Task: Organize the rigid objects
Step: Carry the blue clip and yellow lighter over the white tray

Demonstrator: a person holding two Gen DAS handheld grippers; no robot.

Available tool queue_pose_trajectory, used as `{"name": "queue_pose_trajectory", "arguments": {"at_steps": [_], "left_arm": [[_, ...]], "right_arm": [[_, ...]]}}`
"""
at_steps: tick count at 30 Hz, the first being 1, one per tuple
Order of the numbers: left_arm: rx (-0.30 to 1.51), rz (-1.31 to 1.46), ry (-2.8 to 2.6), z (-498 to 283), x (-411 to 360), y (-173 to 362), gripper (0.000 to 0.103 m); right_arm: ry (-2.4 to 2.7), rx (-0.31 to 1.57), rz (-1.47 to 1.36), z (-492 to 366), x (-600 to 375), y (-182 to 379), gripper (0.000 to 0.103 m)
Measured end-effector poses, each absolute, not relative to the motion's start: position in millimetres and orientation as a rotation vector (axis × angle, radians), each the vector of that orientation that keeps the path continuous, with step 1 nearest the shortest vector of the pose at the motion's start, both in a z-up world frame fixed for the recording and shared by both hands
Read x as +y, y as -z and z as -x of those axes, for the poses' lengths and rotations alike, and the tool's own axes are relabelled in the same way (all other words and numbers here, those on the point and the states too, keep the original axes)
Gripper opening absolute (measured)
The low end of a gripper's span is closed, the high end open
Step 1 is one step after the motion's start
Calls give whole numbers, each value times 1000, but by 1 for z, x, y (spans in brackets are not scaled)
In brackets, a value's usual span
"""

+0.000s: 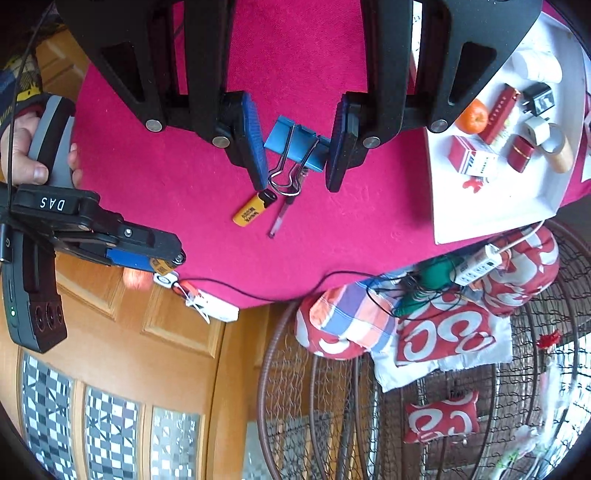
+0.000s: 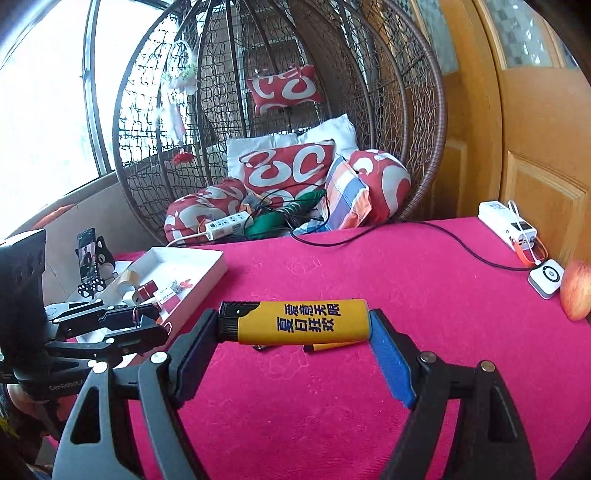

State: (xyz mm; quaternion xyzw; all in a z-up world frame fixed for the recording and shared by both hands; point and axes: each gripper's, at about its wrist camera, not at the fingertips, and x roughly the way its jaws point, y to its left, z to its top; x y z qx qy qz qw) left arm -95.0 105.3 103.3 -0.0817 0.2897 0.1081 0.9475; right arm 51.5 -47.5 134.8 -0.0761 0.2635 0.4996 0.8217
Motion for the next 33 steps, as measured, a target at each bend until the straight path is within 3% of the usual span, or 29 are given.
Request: {"name": "queue_pose_trajectory", "arguments": {"at_steps": [33], "left_arm": [[453,296,-352,170,166,-118,32]], "right_arm": [[-1144,523,257,2,6,-160,80]]}}
